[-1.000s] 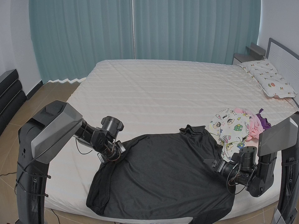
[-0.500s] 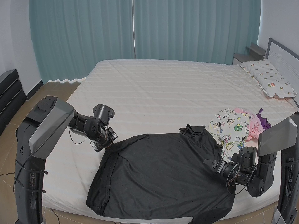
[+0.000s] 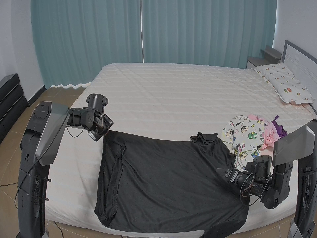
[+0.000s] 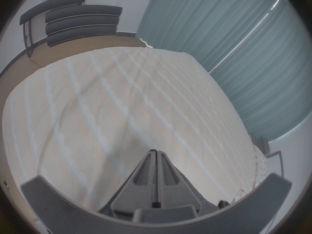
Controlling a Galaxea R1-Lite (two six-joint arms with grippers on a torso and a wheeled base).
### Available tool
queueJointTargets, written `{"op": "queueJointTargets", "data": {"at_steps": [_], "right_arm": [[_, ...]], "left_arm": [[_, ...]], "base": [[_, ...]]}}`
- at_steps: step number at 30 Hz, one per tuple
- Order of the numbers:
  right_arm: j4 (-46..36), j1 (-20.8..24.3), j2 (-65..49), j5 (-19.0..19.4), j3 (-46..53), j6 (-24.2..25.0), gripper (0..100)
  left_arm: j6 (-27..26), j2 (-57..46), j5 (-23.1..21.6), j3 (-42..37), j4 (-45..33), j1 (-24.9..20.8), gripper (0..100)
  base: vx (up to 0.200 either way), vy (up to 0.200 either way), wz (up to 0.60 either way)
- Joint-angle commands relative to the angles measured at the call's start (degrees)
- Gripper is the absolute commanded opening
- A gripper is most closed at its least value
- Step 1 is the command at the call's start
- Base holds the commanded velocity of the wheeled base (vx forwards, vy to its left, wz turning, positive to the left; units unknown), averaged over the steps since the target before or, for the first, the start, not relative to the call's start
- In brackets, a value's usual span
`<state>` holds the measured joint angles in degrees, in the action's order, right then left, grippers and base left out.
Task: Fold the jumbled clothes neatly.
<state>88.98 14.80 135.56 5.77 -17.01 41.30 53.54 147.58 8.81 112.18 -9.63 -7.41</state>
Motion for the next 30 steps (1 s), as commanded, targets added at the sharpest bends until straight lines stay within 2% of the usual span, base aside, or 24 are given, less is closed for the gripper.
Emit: {"op": "queueJointTargets", "data": {"at_steps": [1,5,6,12,18,22,23,24,30], "right_arm": [[0.9,-0.1,0.3,-0.1,-0.3,0.0,100],[1.0,-0.1,0.7,-0.1,-0.3,0.0,100],[1.0,-0.1,0.7,-0.1,-0.4,0.0,100],[1.0,-0.1,0.9,-0.1,-0.3,0.0,100],[1.0,-0.1,1.0,-0.1,-0.3,-0.1,100],[1.0,-0.1,1.0,-0.1,-0.3,-0.1,100],[1.0,-0.1,1.0,-0.1,-0.3,-0.1,100],[1.0,0.0,1.0,-0.1,-0.2,-0.1,100],[1.0,0.1,1.0,-0.1,-0.1,0.0,100]], "left_arm": [[-0.3,4.7,0.0,2.4,0.6,1.6,0],[-0.7,5.7,0.1,2.4,0.7,1.9,0],[-0.7,5.9,0.0,2.4,0.8,1.9,100],[-0.7,6.2,-0.7,2.4,3.7,2.1,100],[0.5,4.5,-2.0,2.3,1.5,2.1,100],[0.7,-1.6,-8.0,-4.3,-0.6,1.6,100],[0.7,-1.6,-8.0,-4.3,-0.6,1.6,100],[0.5,-4.3,-9.8,-9.6,0.2,0.6,100],[-1.8,-7.1,-9.6,-18.0,1.9,-2.8,100]], "base": [[0.0,0.0,0.0],[0.0,0.0,0.0],[0.0,0.0,0.0],[0.0,0.0,0.0],[0.0,0.0,0.0],[0.0,0.0,0.0],[0.0,0.0,0.0],[0.0,0.0,0.0],[0.0,0.0,0.0]]}}
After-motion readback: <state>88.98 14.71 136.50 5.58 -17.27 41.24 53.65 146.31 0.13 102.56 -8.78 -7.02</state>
